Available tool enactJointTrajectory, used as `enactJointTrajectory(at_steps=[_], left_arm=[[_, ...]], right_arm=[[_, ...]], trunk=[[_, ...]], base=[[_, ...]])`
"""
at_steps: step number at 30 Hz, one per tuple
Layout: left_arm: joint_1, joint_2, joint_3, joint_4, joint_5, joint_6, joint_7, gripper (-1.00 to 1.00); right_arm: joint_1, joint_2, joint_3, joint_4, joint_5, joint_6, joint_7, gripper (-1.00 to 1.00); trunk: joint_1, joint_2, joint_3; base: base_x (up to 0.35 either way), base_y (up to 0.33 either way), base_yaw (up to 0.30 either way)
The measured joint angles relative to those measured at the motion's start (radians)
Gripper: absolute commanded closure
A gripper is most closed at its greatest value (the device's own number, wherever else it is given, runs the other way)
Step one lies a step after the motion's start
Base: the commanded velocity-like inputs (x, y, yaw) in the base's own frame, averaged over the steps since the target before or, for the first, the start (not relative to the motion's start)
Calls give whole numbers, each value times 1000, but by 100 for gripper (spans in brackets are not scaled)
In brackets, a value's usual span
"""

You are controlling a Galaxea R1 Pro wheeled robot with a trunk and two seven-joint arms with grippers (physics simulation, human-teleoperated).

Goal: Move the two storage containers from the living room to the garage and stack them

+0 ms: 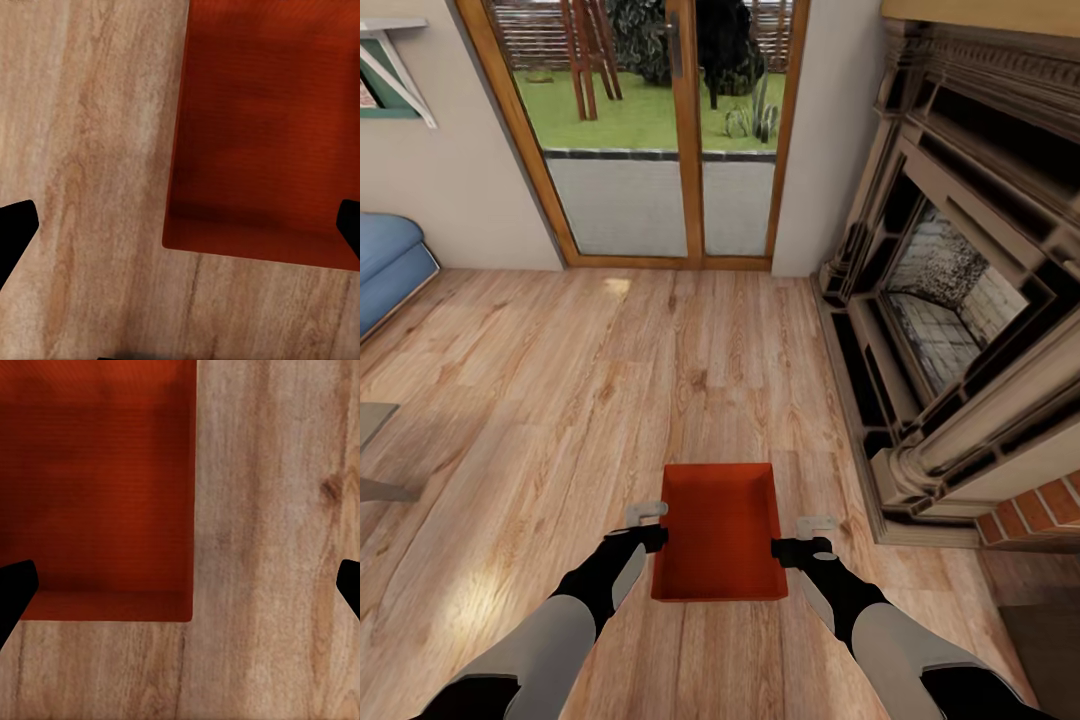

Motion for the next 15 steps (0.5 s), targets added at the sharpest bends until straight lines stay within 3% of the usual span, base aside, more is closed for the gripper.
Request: enactJointTrajectory(at_steps=[15], left_arm=[[0, 1, 0, 30, 1, 2, 0, -100]], right_arm=[[0, 1, 0, 0, 1, 1, -13, -100]], trunk=[[58, -105, -47]], base=[[0, 0, 0]])
